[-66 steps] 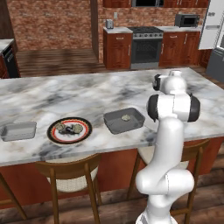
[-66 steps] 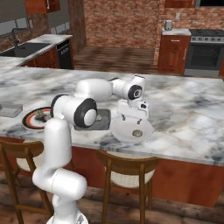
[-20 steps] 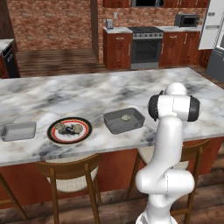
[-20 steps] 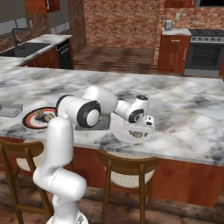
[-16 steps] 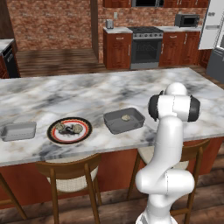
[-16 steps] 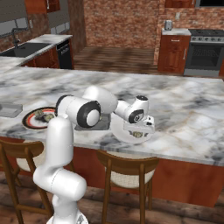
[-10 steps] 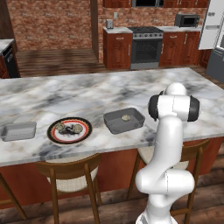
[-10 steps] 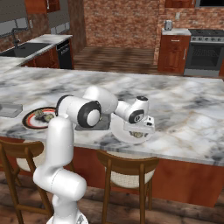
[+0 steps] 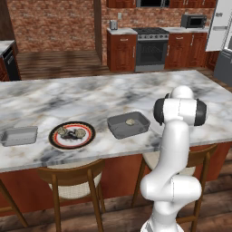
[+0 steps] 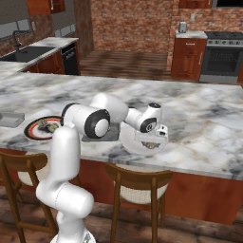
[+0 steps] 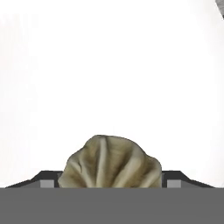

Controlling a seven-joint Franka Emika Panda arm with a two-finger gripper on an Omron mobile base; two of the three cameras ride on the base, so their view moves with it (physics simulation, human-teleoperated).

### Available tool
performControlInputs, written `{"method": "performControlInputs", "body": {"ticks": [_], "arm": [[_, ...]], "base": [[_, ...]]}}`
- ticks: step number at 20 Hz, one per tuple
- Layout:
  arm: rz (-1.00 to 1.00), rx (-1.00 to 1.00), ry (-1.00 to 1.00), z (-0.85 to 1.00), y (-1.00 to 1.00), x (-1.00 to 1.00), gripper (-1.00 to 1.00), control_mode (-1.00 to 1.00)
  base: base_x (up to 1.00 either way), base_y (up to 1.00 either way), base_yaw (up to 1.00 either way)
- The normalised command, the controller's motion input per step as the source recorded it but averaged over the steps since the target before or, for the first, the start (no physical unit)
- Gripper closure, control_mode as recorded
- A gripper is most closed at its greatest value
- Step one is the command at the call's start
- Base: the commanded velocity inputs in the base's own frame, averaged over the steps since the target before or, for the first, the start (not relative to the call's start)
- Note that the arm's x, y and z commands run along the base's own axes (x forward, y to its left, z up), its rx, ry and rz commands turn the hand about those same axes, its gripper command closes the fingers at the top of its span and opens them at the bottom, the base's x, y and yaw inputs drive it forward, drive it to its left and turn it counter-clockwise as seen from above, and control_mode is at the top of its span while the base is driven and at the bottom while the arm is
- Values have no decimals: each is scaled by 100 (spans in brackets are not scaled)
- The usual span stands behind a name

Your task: Place two dumplings into each of the tupperware containers and then place the containers in the fridge.

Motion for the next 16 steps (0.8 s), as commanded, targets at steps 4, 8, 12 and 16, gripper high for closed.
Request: {"method": "performControlInputs", "body": {"ticks": [4, 8, 12, 16], "arm": [[-1, 0, 1, 54, 8, 0, 100, -100], [0, 0, 0, 76, 0, -6, 100, -100], [1, 0, 0, 52, 18, -4, 100, -100], [12, 0, -6, 0, 70, 3, 100, -100]], "base": [[0, 0, 0], [0, 0, 0], [0, 0, 0], [0, 0, 0]]}}
